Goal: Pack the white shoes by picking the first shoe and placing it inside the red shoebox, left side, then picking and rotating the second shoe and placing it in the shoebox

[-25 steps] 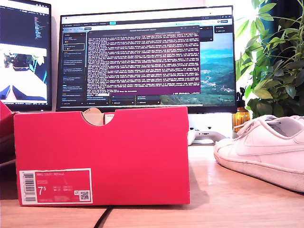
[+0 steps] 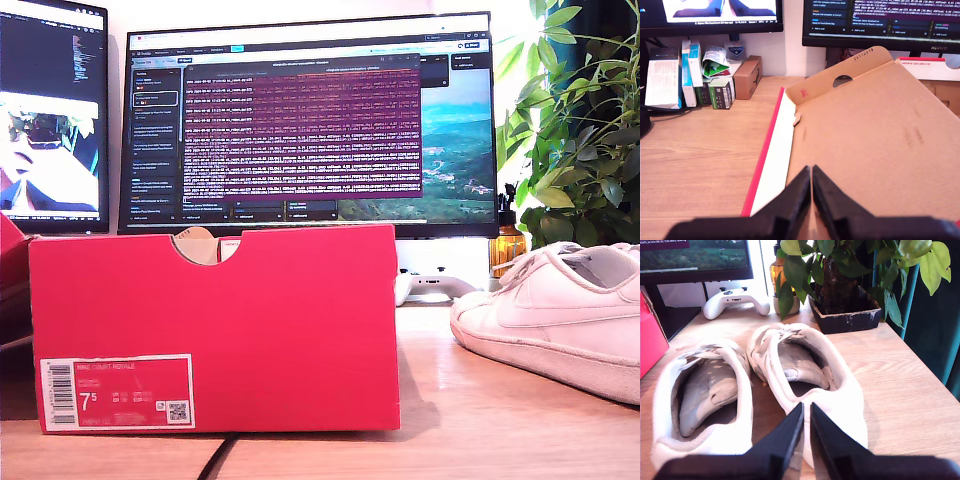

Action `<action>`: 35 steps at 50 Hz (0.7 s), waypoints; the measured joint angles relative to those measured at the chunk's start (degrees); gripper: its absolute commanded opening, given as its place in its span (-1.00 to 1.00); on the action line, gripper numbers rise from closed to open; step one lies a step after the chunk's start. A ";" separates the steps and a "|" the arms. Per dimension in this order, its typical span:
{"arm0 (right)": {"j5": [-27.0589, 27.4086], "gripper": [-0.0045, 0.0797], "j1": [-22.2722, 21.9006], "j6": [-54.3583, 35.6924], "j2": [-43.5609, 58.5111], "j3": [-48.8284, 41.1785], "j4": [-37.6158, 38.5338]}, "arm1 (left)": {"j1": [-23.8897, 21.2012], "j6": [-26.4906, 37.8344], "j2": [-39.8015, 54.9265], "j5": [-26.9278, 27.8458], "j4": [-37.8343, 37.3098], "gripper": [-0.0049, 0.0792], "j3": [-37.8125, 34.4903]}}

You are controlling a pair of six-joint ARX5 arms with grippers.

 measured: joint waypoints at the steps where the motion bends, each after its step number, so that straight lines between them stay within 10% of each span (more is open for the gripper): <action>1: 0.00 -0.92 0.00 0.00 0.00 0.00 0.07 | 0.00 0.00 0.00 0.00 0.00 -0.93 0.00; 20: -1.22 -0.92 0.00 3.08 0.00 0.00 2.51 | 0.00 -1.27 0.00 0.26 2.51 -0.93 -0.02; 35: -7.02 -0.92 0.00 6.03 0.00 0.00 20.96 | 0.00 -6.14 0.00 7.89 17.07 -0.93 -0.02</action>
